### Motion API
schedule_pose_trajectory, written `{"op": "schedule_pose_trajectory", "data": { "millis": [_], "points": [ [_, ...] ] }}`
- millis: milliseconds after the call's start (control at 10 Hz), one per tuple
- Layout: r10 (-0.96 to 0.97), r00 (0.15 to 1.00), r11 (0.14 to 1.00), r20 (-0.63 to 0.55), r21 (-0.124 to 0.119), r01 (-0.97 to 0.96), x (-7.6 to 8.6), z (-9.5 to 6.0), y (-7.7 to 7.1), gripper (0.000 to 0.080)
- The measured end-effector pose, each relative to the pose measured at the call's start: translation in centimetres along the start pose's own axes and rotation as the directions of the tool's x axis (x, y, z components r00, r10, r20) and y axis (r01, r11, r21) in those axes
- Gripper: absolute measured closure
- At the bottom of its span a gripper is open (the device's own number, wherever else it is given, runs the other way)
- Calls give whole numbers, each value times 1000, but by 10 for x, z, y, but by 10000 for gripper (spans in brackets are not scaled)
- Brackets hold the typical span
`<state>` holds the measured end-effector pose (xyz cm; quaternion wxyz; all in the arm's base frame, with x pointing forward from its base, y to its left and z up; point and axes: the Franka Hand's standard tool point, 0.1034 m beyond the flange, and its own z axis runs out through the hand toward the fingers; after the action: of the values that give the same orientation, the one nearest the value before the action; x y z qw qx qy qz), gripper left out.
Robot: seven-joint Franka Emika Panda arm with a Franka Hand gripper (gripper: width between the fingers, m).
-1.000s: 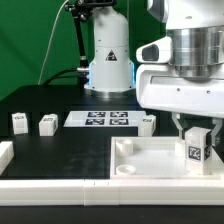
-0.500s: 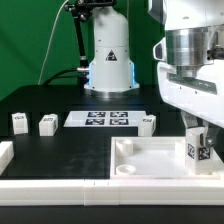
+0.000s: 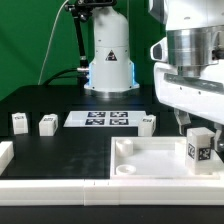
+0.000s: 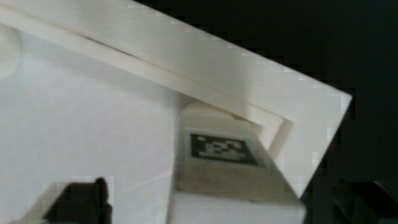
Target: Assemble one leg
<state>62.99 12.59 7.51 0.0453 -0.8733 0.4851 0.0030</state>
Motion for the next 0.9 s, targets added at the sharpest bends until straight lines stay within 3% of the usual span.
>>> {"op": "schedule_pose_trajectory", "data": {
  "millis": [300, 500, 700, 800, 900],
  "points": [
    [-323, 946, 946, 3, -4, 323, 1, -2, -3, 152],
    [-522, 853, 853, -7, -14, 522, 3, -4, -5, 150],
    [-715, 699, 698, -13, -39, 715, 5, -5, -5, 150],
    [-749, 662, 662, -13, -41, 748, 5, -5, -5, 150],
    [-830, 558, 558, -11, -43, 829, 8, -5, -4, 150]
  ]
}}
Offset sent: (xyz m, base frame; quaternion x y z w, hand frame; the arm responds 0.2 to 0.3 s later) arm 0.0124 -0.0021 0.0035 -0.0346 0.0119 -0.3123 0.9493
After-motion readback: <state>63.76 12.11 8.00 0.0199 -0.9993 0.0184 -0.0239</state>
